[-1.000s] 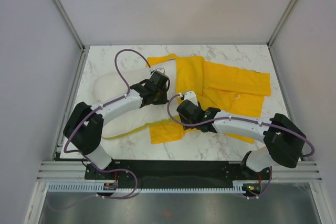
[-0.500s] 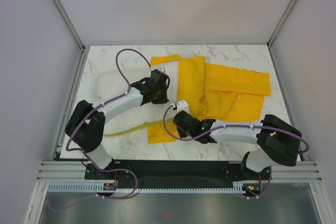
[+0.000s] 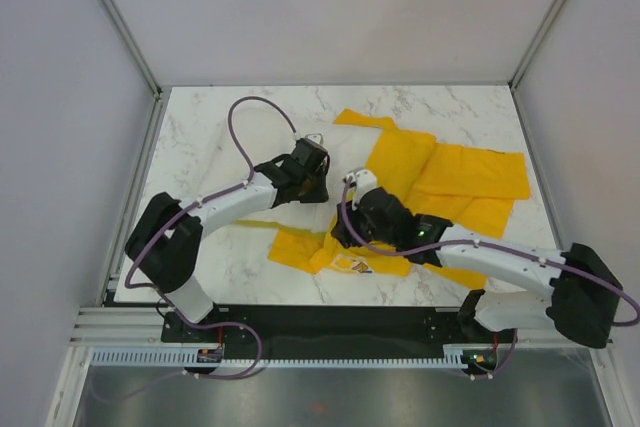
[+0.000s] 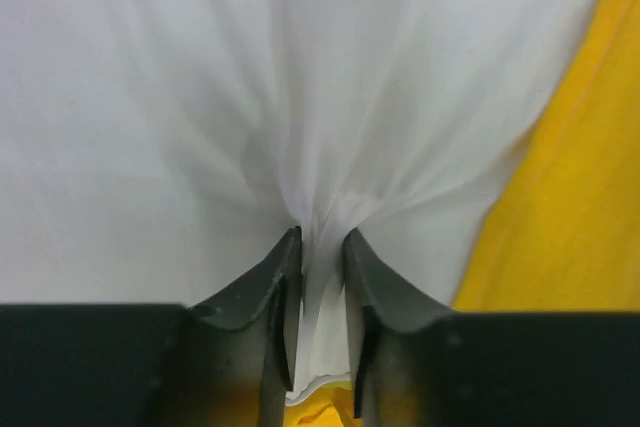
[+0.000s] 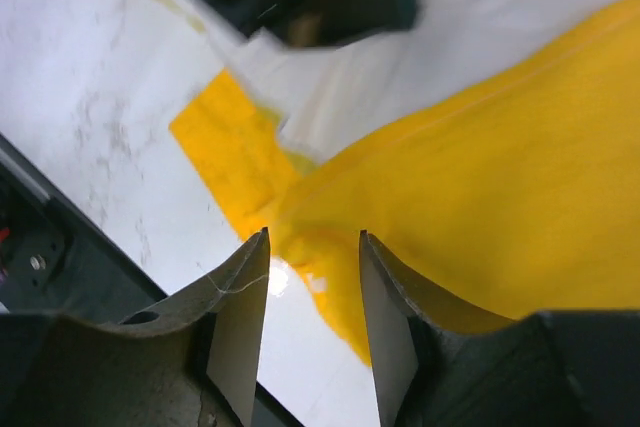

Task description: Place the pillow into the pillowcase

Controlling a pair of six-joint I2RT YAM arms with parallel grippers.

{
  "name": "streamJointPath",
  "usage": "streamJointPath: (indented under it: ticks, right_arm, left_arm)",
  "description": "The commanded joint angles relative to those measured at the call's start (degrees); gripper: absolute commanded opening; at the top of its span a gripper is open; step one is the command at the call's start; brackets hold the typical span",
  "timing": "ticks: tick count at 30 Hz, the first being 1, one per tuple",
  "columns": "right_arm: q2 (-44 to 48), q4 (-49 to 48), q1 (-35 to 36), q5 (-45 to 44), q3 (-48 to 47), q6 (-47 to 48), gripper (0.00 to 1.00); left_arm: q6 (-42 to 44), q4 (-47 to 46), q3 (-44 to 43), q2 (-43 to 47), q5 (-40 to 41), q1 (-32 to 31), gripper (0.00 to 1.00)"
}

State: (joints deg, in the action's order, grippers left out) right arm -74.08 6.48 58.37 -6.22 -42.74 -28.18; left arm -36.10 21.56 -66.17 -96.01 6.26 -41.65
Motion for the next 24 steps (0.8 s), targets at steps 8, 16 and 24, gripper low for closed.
streamJointPath:
  ticks: [8, 16, 24]
  right_arm:
    - [4.8, 21.0, -15.3, -5.8, -19.5, 5.0, 0.58]
    - [-18.1, 27.9, -22.9, -20.3, -38.9, 6.3, 0.69]
    - [-36.1, 32.4, -27.0, -29.3, -54.3, 7.5, 0.69]
  left_arm:
    - [5.5, 9.0, 0.8, 15.5, 7.7, 4.0, 0.82]
    - [8.2, 9.9, -4.7, 12.9, 6.7, 17.5, 0.91]
    - [8.3, 8.1, -11.4, 3.6, 8.5, 27.8, 0.96]
